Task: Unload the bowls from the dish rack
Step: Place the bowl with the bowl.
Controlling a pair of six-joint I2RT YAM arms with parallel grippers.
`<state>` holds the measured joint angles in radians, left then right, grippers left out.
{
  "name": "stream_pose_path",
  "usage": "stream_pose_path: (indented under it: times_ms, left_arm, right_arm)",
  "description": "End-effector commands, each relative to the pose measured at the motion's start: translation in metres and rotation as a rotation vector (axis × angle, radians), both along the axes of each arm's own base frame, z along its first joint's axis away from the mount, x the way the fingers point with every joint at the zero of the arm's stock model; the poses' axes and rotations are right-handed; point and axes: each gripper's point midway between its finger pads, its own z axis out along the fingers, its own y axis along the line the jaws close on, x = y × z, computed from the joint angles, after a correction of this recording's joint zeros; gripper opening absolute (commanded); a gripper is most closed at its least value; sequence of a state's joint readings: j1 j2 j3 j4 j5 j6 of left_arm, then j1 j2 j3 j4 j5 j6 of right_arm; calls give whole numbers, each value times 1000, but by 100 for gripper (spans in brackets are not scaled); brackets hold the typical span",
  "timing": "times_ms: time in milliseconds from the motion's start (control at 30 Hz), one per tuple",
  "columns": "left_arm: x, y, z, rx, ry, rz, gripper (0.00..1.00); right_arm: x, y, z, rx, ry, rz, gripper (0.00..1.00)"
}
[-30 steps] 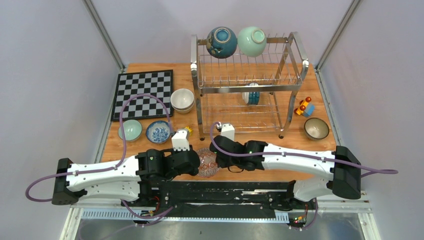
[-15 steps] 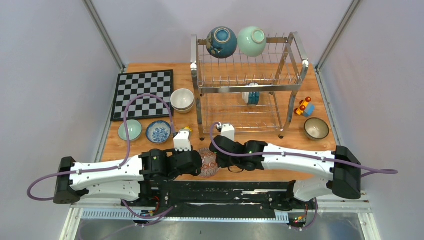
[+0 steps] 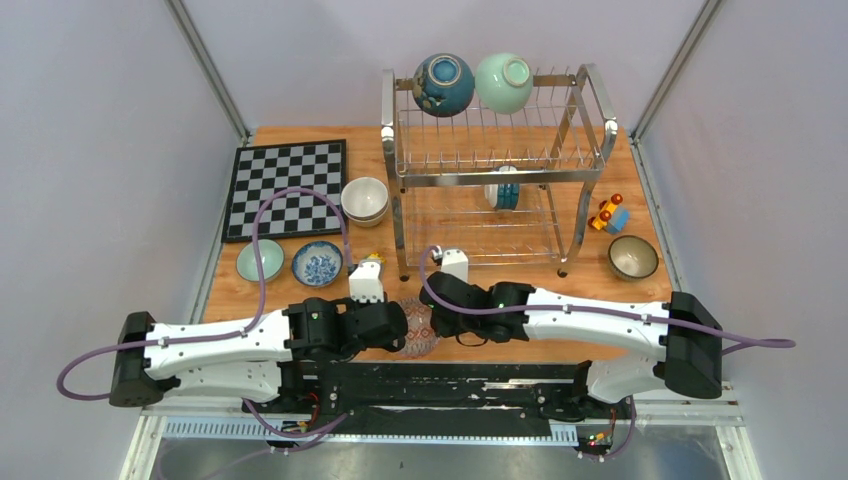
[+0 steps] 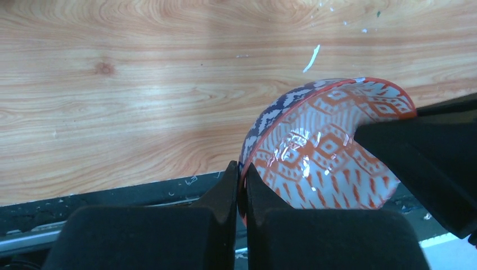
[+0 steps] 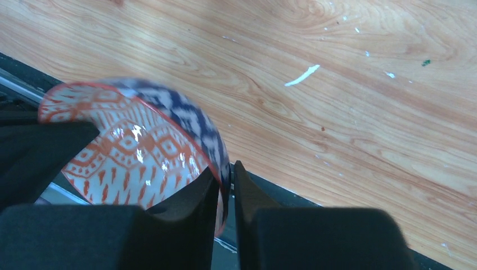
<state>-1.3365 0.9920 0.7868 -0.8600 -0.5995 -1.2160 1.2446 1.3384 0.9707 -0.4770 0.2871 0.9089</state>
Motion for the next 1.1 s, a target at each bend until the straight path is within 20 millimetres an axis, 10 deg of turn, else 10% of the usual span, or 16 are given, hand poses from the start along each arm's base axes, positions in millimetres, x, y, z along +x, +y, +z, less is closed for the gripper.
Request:
stream_pose_path:
  times_ms: [0,100,233,467,1067]
  left_arm:
    - [1,-11,8,-42,-15,-9,0]
    - [2,-10,9,-43,-21,-5,0]
    - [5,-8,11,-53,-45,-4,0]
    - [27,19,21,-27,-117,51,0]
    - [104,150,36,92,-113,430,0]
  right_arm:
    - [2,13,16,67,-16,55,32]
    - [-2,18,26,86,-21,100,62]
    - [-4,14,43,103,-47,135,71]
    - [-8,-6,73,117,-196,297,70]
    - [-22,-57,35,336,-439,363,64]
